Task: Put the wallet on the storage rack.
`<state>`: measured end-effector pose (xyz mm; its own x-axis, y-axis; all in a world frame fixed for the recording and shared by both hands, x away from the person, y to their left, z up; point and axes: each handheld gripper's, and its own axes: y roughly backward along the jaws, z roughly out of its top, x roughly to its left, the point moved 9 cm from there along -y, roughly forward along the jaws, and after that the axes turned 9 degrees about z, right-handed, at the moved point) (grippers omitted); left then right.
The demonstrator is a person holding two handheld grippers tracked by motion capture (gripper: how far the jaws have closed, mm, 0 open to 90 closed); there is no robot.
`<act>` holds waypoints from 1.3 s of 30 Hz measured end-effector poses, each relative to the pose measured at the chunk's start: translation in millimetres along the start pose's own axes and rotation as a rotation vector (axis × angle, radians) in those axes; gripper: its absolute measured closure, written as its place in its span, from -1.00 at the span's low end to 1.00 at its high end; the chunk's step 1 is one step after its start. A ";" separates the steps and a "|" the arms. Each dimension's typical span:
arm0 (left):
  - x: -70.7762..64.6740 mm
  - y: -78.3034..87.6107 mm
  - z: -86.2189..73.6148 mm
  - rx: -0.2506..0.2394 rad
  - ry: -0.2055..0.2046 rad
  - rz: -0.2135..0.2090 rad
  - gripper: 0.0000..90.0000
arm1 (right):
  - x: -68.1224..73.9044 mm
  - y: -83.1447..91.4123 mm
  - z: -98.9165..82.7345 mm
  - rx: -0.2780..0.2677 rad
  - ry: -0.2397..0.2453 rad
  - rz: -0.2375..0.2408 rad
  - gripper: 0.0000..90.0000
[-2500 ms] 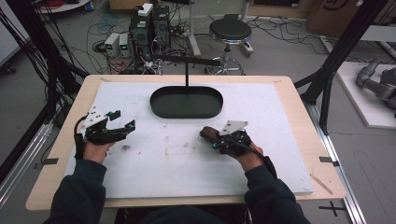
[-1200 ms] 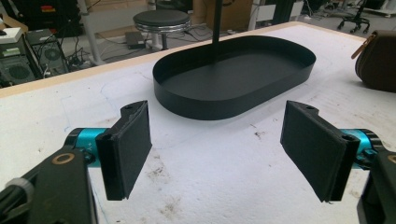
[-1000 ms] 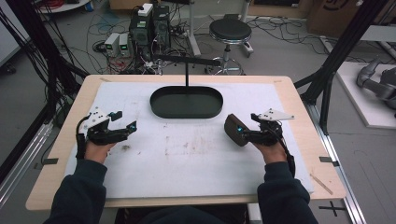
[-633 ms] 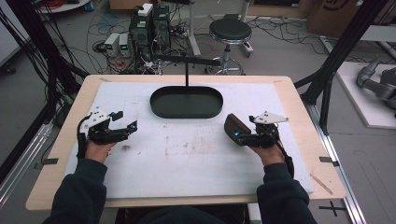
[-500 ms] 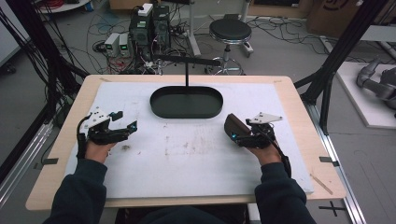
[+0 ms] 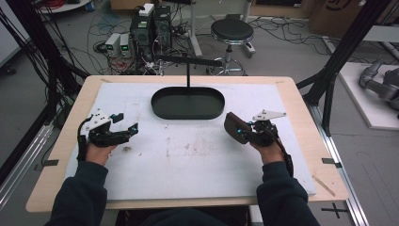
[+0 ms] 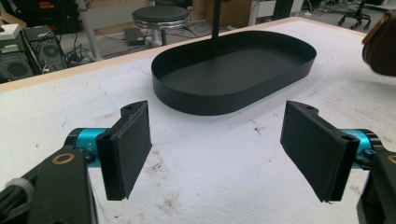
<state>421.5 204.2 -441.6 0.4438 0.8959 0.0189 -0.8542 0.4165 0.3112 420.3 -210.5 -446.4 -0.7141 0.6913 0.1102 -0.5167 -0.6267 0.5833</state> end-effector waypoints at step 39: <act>1.5 1.1 -0.7 -0.013 0.015 -0.014 -0.45 | -11.7 -161.8 126.1 0.082 0.257 -0.140 0.48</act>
<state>421.1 206.1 -441.9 0.4519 0.8921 0.0006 -0.8514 0.4311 0.2989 571.8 -71.9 -440.6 -0.7399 0.6489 -0.1774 -0.5866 -0.4934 0.6422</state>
